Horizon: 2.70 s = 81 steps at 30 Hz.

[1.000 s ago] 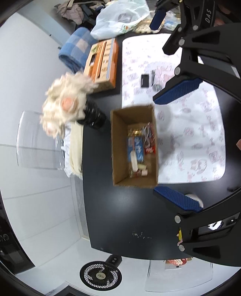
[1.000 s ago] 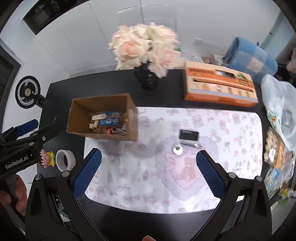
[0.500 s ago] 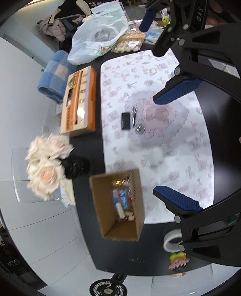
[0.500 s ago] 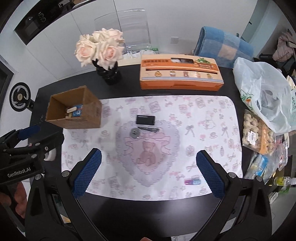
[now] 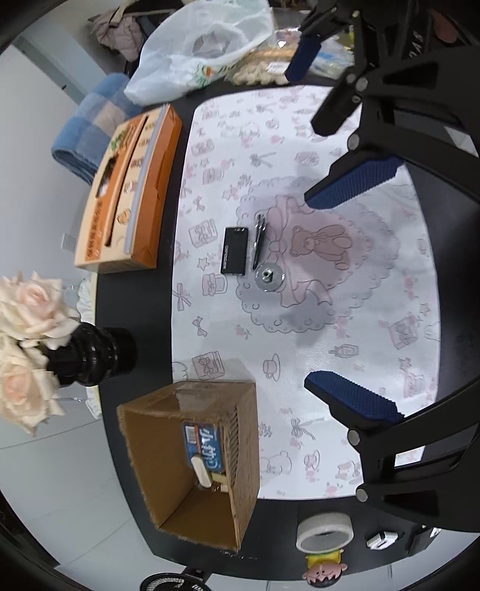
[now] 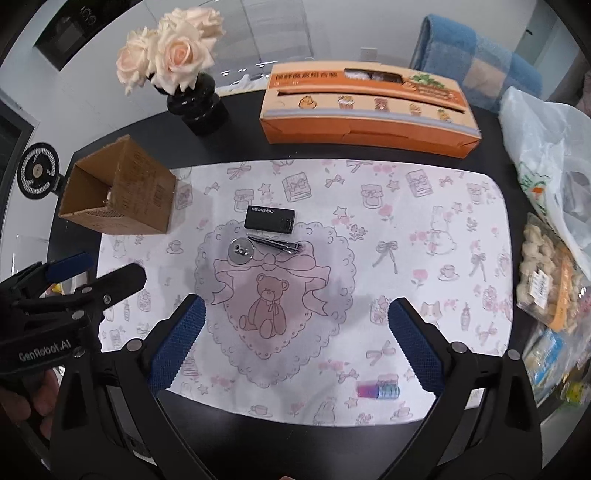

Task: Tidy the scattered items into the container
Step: 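Move both grippers back over the mat toward the nut and nail clipper, then grasp the silver nail clipper with the right gripper while the left gripper grasps the metal nut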

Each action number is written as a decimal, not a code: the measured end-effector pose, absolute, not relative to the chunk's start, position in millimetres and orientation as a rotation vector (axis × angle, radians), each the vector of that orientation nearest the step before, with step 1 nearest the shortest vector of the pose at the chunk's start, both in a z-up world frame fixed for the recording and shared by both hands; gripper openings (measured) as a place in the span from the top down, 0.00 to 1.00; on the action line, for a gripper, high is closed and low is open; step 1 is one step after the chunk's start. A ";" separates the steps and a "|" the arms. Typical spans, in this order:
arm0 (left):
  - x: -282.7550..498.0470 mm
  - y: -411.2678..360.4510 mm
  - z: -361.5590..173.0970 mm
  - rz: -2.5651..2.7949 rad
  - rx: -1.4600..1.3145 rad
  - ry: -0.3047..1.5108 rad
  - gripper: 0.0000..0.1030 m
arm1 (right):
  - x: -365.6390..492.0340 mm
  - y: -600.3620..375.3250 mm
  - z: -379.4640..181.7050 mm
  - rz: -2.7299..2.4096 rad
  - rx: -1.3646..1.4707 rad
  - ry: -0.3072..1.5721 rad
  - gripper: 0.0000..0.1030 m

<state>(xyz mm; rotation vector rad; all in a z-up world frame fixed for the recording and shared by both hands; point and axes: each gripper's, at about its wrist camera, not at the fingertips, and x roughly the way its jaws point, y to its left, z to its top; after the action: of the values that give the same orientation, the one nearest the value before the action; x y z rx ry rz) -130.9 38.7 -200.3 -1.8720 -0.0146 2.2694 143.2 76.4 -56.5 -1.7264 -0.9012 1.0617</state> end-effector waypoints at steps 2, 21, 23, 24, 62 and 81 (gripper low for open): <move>-137.3 42.3 -218.4 2.269 -1.880 -0.006 0.16 | 148.0 95.3 -58.8 1.051 -1.750 -0.903 0.06; -156.7 61.1 -341.2 2.154 -1.985 -0.029 0.57 | 181.6 214.1 -91.7 0.997 -1.942 -0.924 0.28; -156.8 62.8 -340.6 2.156 -1.980 -0.032 0.58 | 181.2 217.1 -91.6 1.000 -1.962 -0.939 0.29; -156.8 63.8 -340.2 2.156 -1.978 -0.035 0.59 | 180.9 218.6 -91.5 0.997 -1.972 -0.943 0.30; -141.6 65.8 -331.5 2.147 -1.940 -0.090 0.85 | 210.9 211.2 -84.4 1.017 -2.029 -0.911 0.81; -117.3 22.1 -305.5 2.118 -1.885 -0.033 0.85 | 235.7 160.2 -84.4 1.120 -1.795 -0.839 0.56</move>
<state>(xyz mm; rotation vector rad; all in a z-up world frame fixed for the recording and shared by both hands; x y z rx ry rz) -117.3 22.1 -305.5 -1.8849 -0.0328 2.1183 235.7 160.2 -84.4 -1.7945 -0.8395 1.1205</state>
